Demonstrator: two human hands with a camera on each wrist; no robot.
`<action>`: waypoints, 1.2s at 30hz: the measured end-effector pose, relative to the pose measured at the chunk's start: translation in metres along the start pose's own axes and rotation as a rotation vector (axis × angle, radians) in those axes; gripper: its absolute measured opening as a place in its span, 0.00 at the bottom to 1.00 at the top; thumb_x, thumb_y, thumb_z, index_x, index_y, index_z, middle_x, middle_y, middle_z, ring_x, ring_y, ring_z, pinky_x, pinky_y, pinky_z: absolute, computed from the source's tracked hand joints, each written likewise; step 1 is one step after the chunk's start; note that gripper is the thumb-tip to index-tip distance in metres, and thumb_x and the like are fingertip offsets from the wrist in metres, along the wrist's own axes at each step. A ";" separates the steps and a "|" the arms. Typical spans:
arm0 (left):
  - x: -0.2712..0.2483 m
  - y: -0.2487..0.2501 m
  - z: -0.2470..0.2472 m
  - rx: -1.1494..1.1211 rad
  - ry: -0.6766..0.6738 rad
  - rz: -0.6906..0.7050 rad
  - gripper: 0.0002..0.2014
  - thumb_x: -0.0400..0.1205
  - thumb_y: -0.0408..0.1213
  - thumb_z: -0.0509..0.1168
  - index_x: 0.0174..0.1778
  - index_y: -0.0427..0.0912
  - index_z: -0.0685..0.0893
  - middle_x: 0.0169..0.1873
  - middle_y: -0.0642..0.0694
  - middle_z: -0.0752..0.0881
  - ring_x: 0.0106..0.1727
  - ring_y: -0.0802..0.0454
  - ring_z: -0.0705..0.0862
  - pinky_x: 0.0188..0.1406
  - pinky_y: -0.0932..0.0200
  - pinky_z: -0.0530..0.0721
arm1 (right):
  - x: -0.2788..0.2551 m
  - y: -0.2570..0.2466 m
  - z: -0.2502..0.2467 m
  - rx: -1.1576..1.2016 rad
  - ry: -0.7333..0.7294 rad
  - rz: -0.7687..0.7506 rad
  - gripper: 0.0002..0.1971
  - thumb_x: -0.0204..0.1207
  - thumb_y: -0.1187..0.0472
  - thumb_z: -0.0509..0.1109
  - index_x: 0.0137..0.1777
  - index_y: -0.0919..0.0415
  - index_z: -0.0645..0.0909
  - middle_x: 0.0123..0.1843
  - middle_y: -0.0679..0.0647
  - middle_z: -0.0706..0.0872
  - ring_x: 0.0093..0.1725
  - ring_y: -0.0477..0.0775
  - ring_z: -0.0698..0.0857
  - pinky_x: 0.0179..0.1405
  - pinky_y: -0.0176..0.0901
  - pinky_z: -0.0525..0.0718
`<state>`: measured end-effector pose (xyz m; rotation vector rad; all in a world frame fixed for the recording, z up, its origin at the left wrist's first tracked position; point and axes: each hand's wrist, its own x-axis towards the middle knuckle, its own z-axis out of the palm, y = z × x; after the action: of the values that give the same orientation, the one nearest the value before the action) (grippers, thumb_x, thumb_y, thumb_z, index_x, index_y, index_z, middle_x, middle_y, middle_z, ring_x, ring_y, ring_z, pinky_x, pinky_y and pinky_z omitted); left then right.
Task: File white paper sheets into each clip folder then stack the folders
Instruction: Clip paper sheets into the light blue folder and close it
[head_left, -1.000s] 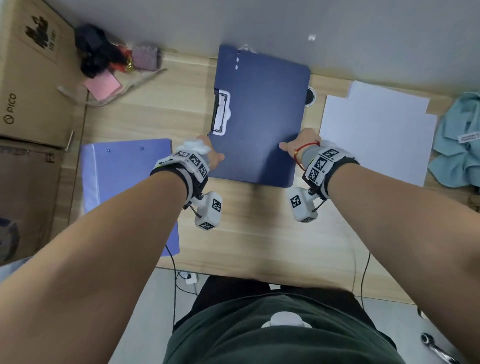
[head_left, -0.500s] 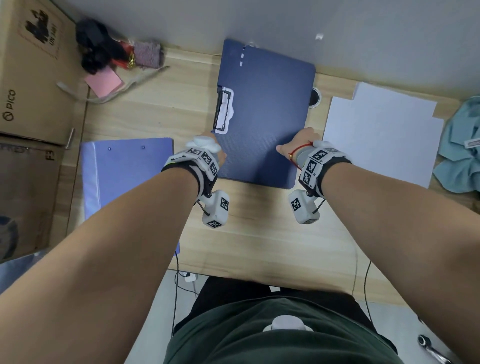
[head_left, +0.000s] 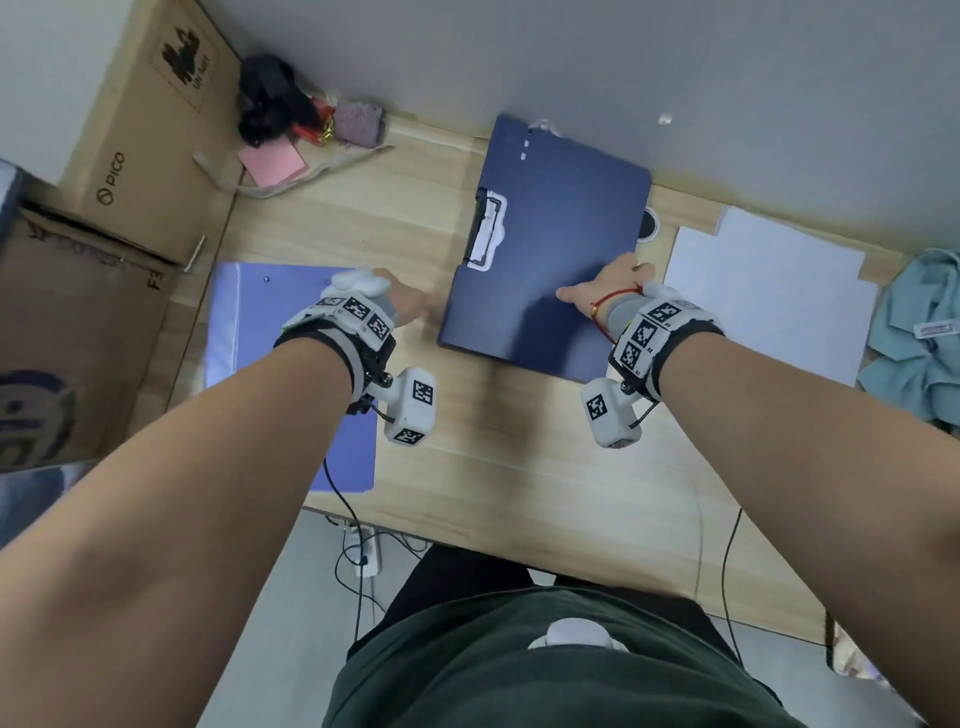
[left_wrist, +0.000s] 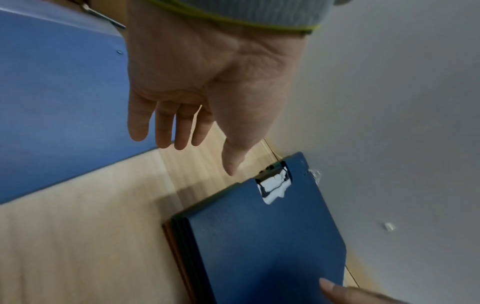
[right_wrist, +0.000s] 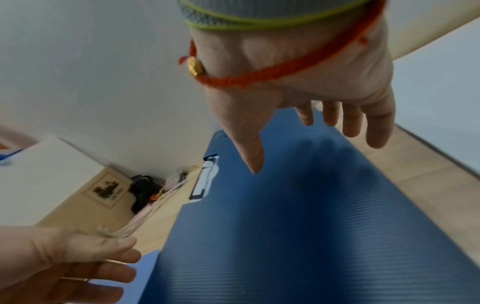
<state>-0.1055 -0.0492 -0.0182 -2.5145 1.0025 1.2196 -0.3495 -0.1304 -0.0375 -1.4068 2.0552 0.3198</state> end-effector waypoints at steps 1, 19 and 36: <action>-0.002 -0.011 -0.003 -0.003 0.004 -0.029 0.26 0.77 0.61 0.66 0.48 0.37 0.86 0.35 0.45 0.78 0.39 0.47 0.78 0.29 0.64 0.71 | -0.008 -0.011 0.003 0.017 0.014 -0.051 0.47 0.61 0.41 0.78 0.75 0.60 0.63 0.74 0.60 0.66 0.71 0.67 0.73 0.68 0.56 0.73; -0.016 -0.224 0.033 0.037 0.137 -0.388 0.32 0.69 0.58 0.71 0.64 0.48 0.69 0.61 0.42 0.74 0.66 0.40 0.78 0.55 0.49 0.79 | -0.124 -0.092 0.167 0.048 -0.630 -0.372 0.12 0.68 0.50 0.76 0.34 0.53 0.77 0.45 0.60 0.86 0.48 0.64 0.88 0.60 0.61 0.86; -0.045 -0.230 0.030 -0.354 0.159 -0.384 0.54 0.51 0.88 0.58 0.55 0.41 0.79 0.41 0.40 0.87 0.39 0.42 0.86 0.41 0.50 0.84 | -0.134 -0.061 0.153 0.228 -0.614 -0.234 0.22 0.69 0.51 0.77 0.60 0.63 0.84 0.60 0.60 0.87 0.61 0.59 0.87 0.62 0.52 0.86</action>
<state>0.0027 0.1606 -0.0343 -2.9258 0.3149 1.1736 -0.2076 0.0257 -0.0660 -1.2037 1.3704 0.3518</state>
